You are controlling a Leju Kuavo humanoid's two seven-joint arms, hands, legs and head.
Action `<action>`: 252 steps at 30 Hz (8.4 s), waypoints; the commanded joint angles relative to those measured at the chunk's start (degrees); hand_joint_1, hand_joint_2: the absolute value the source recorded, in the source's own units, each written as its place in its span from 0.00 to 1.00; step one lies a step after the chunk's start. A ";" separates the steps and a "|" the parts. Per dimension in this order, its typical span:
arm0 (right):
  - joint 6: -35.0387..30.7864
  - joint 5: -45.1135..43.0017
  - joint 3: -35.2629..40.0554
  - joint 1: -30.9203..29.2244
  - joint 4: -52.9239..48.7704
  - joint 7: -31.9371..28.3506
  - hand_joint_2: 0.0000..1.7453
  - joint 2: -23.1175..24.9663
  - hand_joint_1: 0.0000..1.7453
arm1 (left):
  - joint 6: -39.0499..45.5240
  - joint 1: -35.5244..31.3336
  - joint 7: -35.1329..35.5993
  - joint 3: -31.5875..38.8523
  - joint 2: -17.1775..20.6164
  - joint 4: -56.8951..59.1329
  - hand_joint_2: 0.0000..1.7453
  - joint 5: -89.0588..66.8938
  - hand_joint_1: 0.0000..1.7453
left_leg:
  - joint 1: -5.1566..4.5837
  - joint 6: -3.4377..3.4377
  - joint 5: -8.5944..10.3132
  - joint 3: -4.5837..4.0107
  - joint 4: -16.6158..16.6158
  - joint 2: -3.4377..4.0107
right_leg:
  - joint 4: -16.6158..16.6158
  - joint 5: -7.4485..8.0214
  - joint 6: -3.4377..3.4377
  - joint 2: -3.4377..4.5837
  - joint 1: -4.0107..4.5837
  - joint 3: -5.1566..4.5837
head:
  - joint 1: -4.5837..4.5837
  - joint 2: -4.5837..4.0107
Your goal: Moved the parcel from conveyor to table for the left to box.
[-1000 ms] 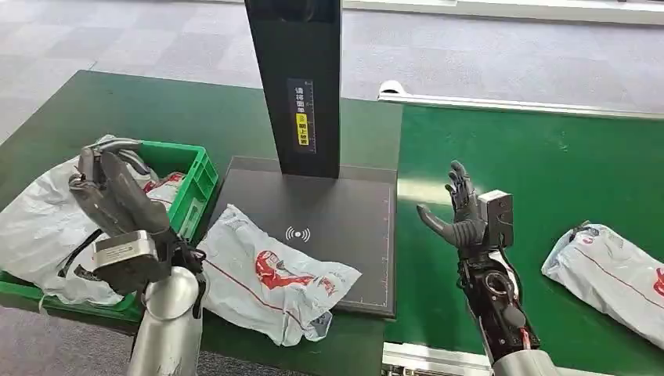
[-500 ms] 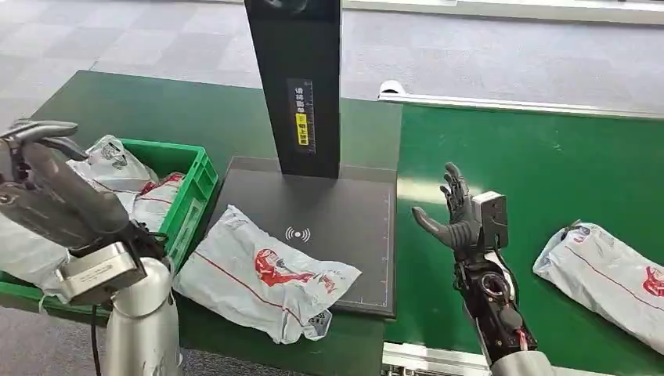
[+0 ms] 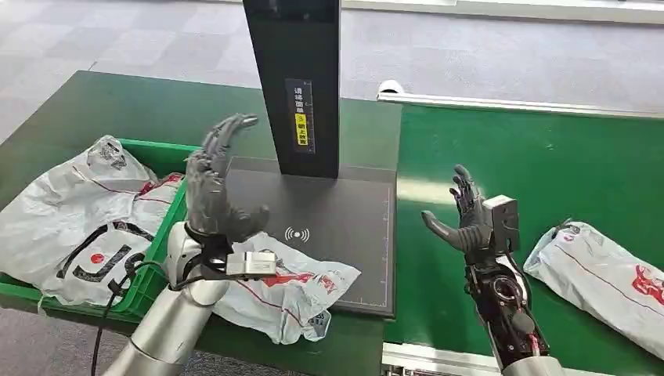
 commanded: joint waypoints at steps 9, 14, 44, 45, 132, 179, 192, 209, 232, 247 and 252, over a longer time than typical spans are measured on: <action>1.37 1.49 -4.29 2.31 -2.91 1.83 1.00 -2.55 0.00 | -5.47 14.98 -0.42 4.09 15.70 -0.87 0.00 -5.06 0.00 | 0.02 -0.02 -0.08 0.25 -0.15 0.20 | -0.13 -0.03 -0.05 0.20 0.03 0.19 | 0.00 0.02; 2.06 2.27 -5.72 4.21 -4.90 2.22 1.00 -2.64 0.00 | -0.08 17.97 6.96 19.04 18.04 -6.93 0.00 -18.63 0.00 | 0.10 -0.05 -0.12 0.12 -0.03 0.25 | -0.06 -0.06 -0.07 0.25 0.11 0.09 | 0.00 0.02; 3.05 5.57 -5.99 2.36 -2.42 2.35 1.00 -1.23 0.00 | -32.49 20.75 0.76 25.46 19.68 -4.86 1.00 -7.99 0.00 | 0.08 -0.04 -0.05 0.15 -0.13 -0.10 | -0.12 -0.11 -0.05 -0.03 0.09 0.19 | 0.02 0.00; 3.08 5.67 -5.89 2.02 -2.28 2.41 1.00 -1.07 0.00 | -33.02 20.51 0.51 24.91 19.65 -5.07 1.00 -8.10 0.00 | 0.11 -0.04 -0.06 0.21 -0.15 -0.09 | -0.18 -0.11 -0.06 -0.02 0.12 0.27 | 0.00 0.00; 4.33 8.33 -2.11 -6.12 6.79 2.30 1.00 2.41 0.00 | -35.03 1.90 20.34 -22.77 16.79 11.75 1.00 -27.82 1.00 | 0.00 0.18 0.67 -0.03 -0.05 -0.76 | -0.10 0.33 0.05 -0.73 -0.02 0.36 | 0.02 0.00; 1.43 2.87 -0.23 2.42 -0.13 1.06 1.00 -1.12 0.00 | 8.06 8.75 -0.42 11.95 -2.44 -28.83 1.00 -32.84 1.00 | 0.00 0.12 0.37 -0.50 0.08 -0.55 | -0.01 0.23 0.09 -0.53 0.00 -0.28 | 0.00 0.02; -0.86 3.46 -2.20 7.80 -6.10 2.42 1.00 -0.18 0.00 | 8.06 6.29 -0.42 42.03 4.94 -28.82 1.00 -48.91 1.00 | 0.02 0.06 0.35 -0.27 -0.08 -0.22 | -0.06 0.24 0.01 -0.16 0.02 -0.20 | 0.02 0.00; 1.25 7.46 -4.62 6.77 -6.86 4.77 1.00 1.79 0.00 | 5.51 2.56 31.81 23.49 41.00 -1.26 1.00 -48.91 0.95 | 0.03 -0.02 0.31 -0.23 -0.16 -0.06 | -0.09 0.15 -0.01 -0.03 0.03 -0.17 | 0.02 0.02; 3.40 8.91 -3.40 1.15 0.09 2.85 1.00 2.21 0.00 | -5.88 -10.58 62.90 -32.80 27.77 21.93 1.00 -48.91 0.82 | 0.08 -0.05 0.28 -0.21 -0.06 0.15 | -0.21 0.38 -0.06 0.30 0.09 -0.23 | -0.02 0.02; 2.33 9.27 -4.83 4.34 -3.21 2.81 1.00 2.75 0.00 | -2.68 -10.70 72.66 -30.43 28.03 21.57 1.00 -48.91 0.00 | 0.20 -0.04 0.27 -0.32 -0.02 0.21 | -0.17 0.38 -0.04 0.34 0.20 -0.30 | -0.04 0.02; 2.11 9.06 -4.88 5.38 -4.82 3.94 1.00 2.56 0.00 | 4.46 -23.09 79.58 -34.45 36.74 12.56 1.00 -48.91 0.00 | 0.34 -0.07 0.25 -0.55 0.22 -0.01 | 0.00 0.31 -0.09 0.12 0.34 -0.45 | -0.04 0.00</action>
